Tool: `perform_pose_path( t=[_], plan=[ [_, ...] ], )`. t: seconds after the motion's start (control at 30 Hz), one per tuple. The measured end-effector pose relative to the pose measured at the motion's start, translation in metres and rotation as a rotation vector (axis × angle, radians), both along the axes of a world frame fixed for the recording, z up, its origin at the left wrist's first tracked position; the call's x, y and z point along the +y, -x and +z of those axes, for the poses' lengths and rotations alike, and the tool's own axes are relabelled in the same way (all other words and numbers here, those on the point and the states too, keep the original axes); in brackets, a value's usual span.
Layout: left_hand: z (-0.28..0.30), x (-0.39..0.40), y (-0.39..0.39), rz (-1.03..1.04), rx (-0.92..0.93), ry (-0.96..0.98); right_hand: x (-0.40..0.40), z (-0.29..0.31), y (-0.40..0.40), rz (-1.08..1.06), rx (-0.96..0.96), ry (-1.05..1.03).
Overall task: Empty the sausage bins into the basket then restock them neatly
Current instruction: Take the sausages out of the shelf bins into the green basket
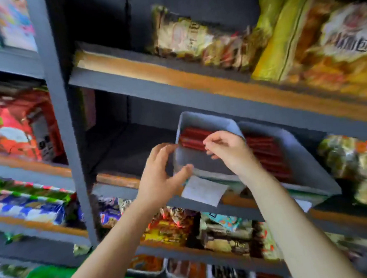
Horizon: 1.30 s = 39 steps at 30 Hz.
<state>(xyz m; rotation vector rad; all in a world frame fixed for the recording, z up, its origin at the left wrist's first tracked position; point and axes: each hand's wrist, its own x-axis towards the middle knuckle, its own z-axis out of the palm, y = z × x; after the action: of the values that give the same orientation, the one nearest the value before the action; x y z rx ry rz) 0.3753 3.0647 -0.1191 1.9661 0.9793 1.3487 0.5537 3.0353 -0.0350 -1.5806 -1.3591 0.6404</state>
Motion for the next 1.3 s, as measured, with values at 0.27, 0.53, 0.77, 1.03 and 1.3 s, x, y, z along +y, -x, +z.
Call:
perform_pose_path(
  t=[0.27, 0.53, 0.77, 1.03, 1.3],
  plan=[
    [-0.014, 0.01, -0.029, -0.035, -0.044, 0.187, 0.077, -0.01, -0.056, 0.073, -0.353, 0.29],
    [-0.014, 0.011, -0.028, -0.022, -0.045, 0.225, 0.128, -0.03, -0.071, 0.129, -0.924, 0.599],
    [-0.014, 0.007, -0.028, -0.021, -0.045, 0.265, 0.127, -0.035, -0.067, 0.132, -1.035, 0.616],
    [-0.01, 0.006, -0.026, -0.031, -0.006, 0.271, 0.122, -0.038, -0.067, 0.137, -1.001, 0.687],
    [-0.006, 0.005, -0.022, -0.078, 0.0, 0.314, 0.091, -0.014, -0.061, 0.307, -0.468, 0.696]
  ],
)
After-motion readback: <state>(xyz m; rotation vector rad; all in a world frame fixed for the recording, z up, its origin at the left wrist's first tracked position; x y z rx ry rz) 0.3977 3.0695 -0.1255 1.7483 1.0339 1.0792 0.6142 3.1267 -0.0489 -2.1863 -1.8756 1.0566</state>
